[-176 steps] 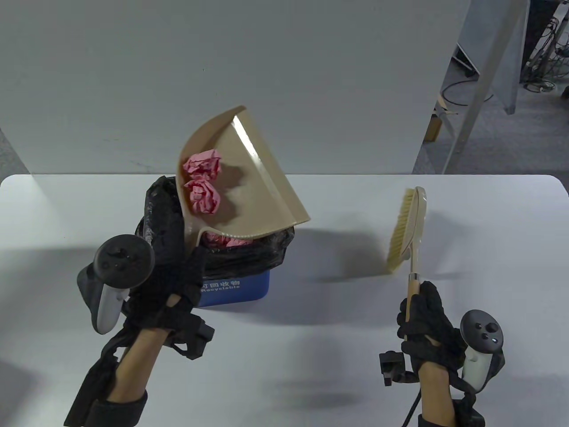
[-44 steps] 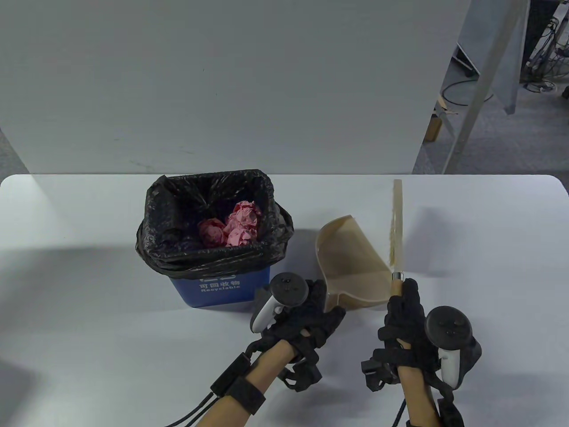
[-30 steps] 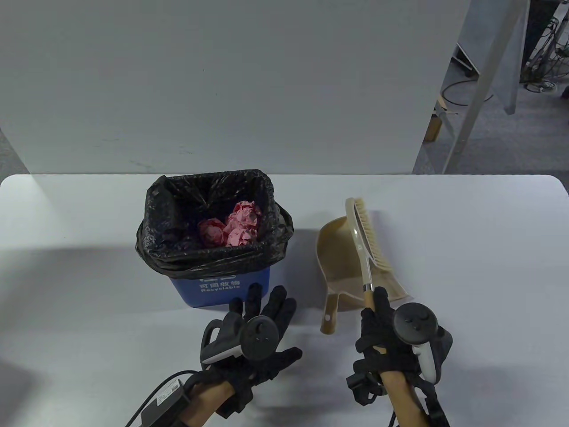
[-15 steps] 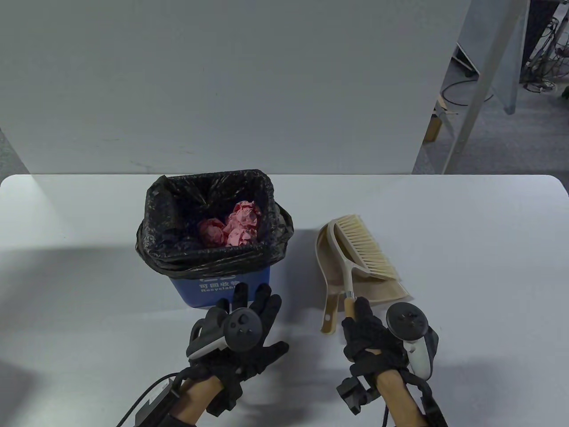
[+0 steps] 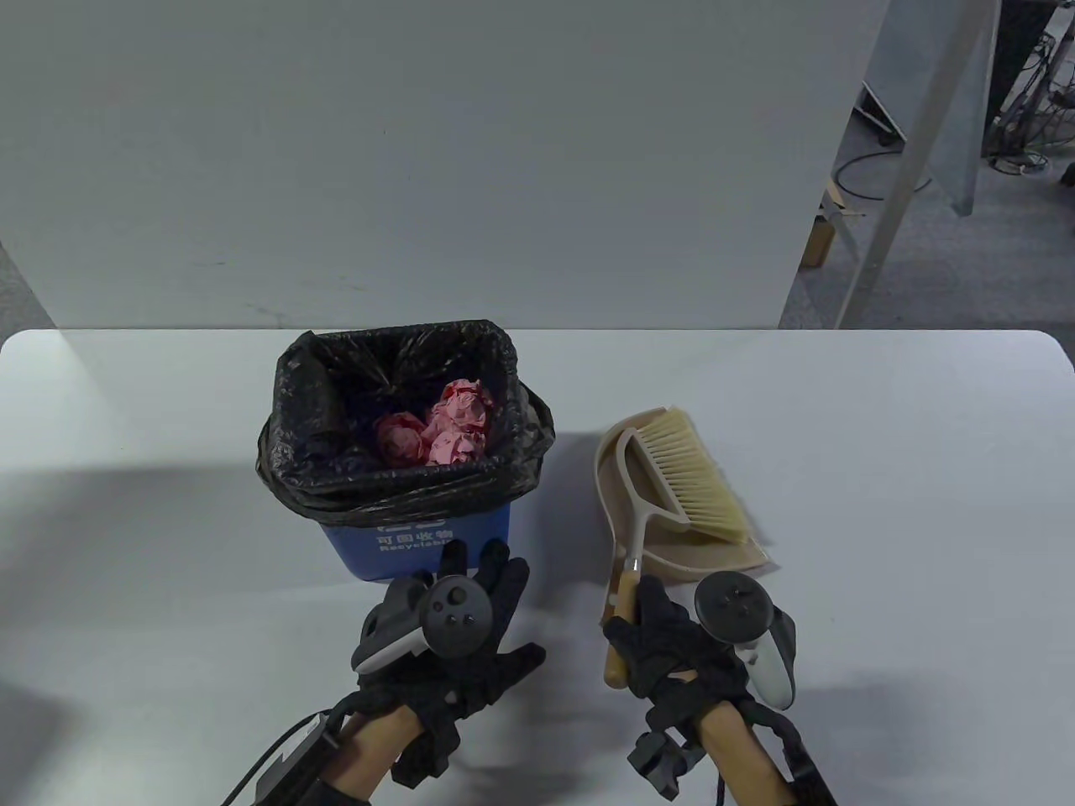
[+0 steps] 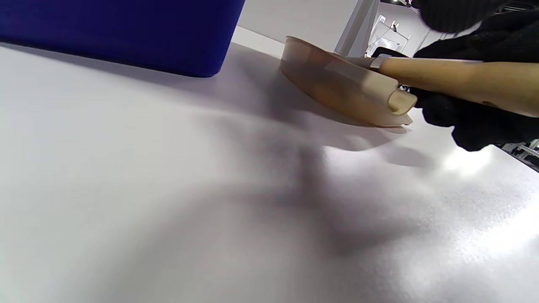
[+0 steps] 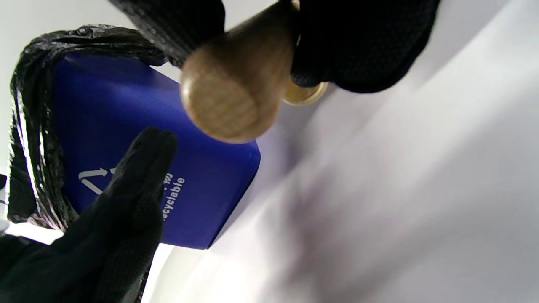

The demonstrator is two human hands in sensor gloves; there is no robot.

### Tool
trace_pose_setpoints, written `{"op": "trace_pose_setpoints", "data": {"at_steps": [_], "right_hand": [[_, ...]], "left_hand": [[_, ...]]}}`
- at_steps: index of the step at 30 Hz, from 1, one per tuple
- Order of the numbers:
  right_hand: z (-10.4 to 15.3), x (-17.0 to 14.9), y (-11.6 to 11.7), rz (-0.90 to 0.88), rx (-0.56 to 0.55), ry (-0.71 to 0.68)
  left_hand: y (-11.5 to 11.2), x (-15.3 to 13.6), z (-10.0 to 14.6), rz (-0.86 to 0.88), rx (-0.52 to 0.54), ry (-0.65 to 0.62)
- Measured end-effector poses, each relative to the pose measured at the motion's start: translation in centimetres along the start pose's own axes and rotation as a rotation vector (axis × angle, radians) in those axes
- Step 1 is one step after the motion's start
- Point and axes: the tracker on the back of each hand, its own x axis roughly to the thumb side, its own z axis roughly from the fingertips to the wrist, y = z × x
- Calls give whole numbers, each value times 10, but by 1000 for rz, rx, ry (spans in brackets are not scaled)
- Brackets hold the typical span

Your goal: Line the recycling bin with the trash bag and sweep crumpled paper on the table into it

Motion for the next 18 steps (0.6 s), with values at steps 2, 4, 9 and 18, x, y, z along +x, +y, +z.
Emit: {"op": "trace_pose_setpoints", "data": {"at_steps": [2,4,9,18], "right_hand": [[0,1,0,35,-8,-6],[1,2,0,68,-12,-11],[0,2,0,76,-9,-13],[4,8,-6,213,-105,-61]], "left_hand": [[0,0,0,5,-6,3],[0,0,0,12,-11,6],[0,-1,0,32,-19,11],[0,-3,-1,20,-13,15]]}}
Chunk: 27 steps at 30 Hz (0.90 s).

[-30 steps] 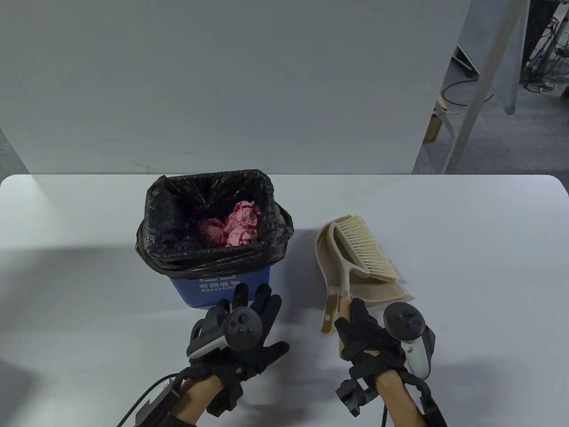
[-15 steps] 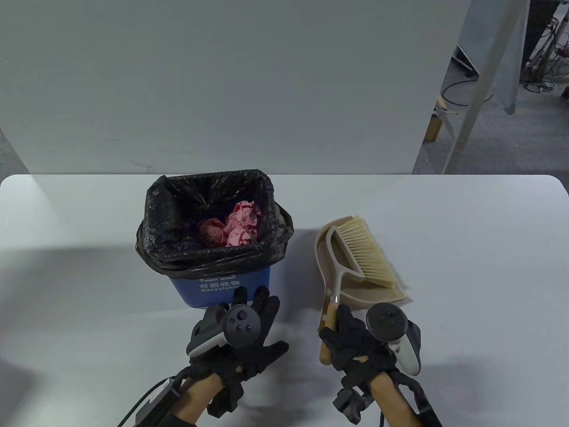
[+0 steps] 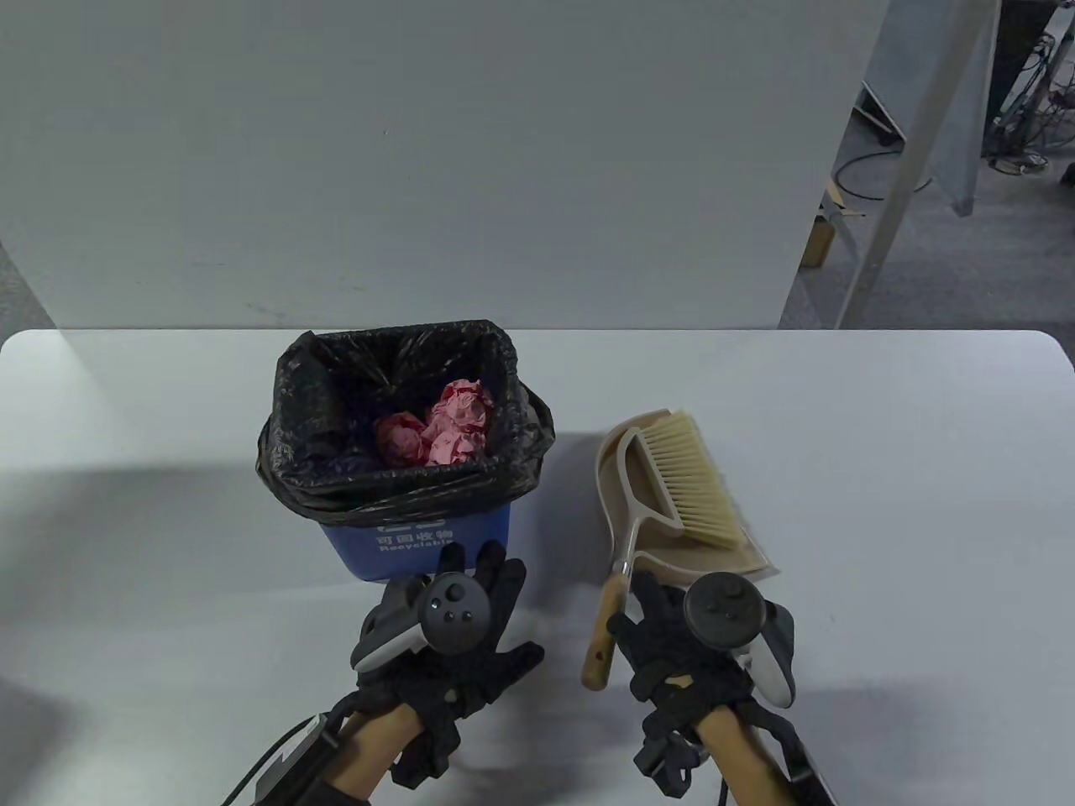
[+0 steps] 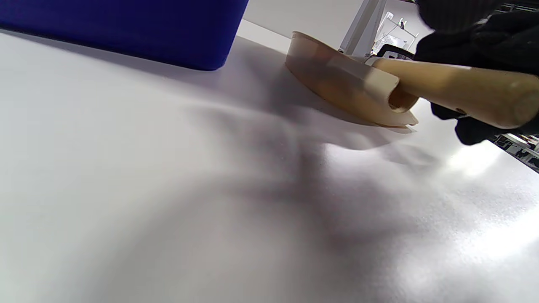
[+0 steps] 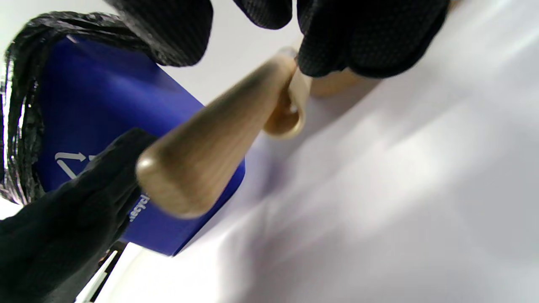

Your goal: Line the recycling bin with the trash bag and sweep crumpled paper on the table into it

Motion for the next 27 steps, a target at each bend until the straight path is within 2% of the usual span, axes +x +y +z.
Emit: {"op": "trace_pose_setpoints", "data": {"at_steps": [9,18,27], "right_hand": [[10,10,-19,172,-240,-111],[15,12,-24,304,-280,-90],[15,12,-23,315,-266,-86]], "left_hand": [[5,-2,3,-16,34,6],[9,-5,8,-9,47,3],[9,-7,9,-9,55,9]]}}
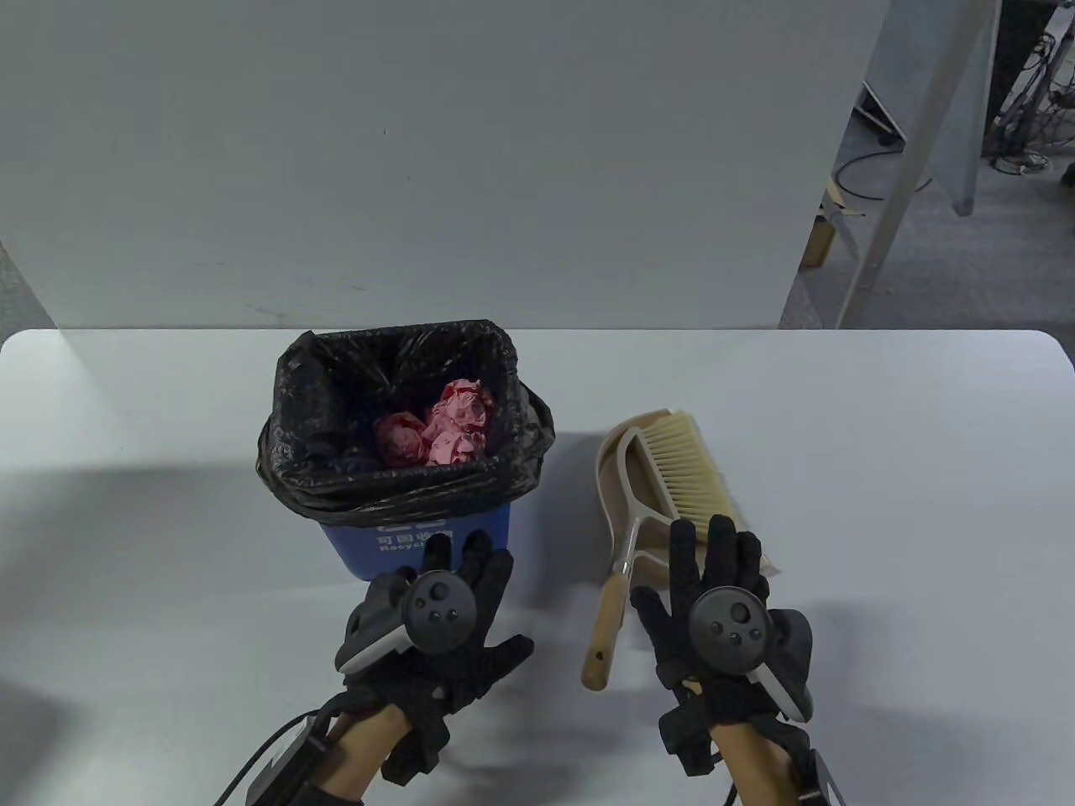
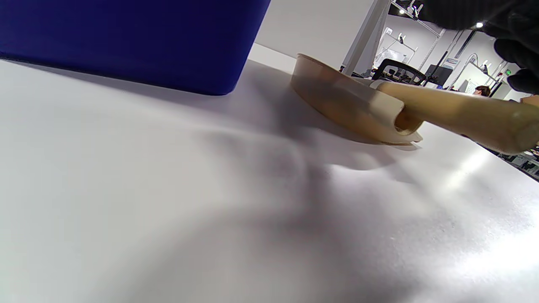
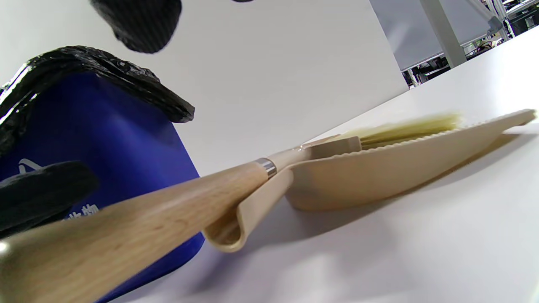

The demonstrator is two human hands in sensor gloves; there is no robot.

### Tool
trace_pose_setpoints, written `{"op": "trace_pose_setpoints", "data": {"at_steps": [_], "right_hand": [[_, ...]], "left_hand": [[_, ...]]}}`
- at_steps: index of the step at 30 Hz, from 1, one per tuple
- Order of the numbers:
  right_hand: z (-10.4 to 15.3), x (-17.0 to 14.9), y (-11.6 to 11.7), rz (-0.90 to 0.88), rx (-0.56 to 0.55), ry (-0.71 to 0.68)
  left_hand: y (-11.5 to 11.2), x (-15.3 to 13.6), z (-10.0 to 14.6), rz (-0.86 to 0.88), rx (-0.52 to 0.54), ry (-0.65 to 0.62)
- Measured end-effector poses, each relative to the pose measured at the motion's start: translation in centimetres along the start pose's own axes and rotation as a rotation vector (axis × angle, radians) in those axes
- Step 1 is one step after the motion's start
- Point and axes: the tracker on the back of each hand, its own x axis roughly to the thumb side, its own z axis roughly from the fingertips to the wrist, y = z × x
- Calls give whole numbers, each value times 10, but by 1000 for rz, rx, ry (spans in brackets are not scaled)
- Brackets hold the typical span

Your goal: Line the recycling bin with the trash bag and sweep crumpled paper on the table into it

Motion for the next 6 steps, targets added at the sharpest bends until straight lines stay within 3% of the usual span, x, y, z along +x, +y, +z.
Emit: {"op": "trace_pose_setpoints", "data": {"at_steps": [6], "right_hand": [[0,0,0,0,7,5]], "left_hand": [[0,0,0,0,2,3]]}}
